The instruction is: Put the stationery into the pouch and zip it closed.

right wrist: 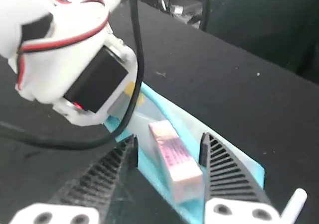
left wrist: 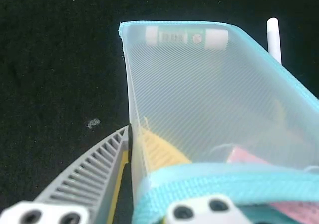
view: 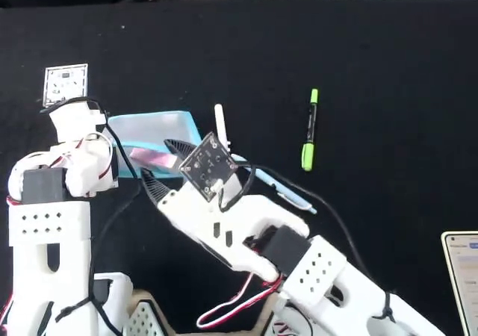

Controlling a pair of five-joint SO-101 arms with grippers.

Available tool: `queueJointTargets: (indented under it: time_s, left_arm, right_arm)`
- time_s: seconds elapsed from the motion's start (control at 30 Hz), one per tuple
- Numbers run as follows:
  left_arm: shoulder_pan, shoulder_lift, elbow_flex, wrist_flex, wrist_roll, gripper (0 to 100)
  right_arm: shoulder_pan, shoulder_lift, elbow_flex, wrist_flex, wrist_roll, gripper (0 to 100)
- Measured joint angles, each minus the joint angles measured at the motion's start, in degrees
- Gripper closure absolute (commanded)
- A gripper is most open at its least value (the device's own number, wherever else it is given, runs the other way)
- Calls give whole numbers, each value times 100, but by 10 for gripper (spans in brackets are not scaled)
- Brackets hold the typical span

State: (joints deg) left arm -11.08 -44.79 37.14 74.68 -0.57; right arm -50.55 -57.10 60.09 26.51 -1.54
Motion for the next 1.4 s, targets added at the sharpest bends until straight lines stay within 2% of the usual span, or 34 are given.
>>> queueJointTargets:
  time_s: [0.27,0.53,0.63,0.8,0.93,1.13,1.3,1.4]
  left_arm:
    - [0,0,0,0,0,970]
    - [0,0,0,0,0,970]
    - [0,0,0,0,0,970]
    - [0,0,0,0,0,970]
    - [0,0,0,0,0,970]
    - [0,0,0,0,0,970]
    - [0,0,0,0,0,970]
    - [0,0,0,0,0,970]
  right_arm:
    - [105,-308,18,-167,53,809]
    - [800,-1829,-334,1714,53,809]
    - [1380,-2127,-334,2189,273,809]
    - [2884,-2119,-334,2365,378,809]
    - [3543,-1327,-545,2593,378,809]
    - [4079,466,-1407,3156,378,809]
    - [4730,2224,-2127,3182,378,808]
    - [4853,3305,-2479,3068,378,808]
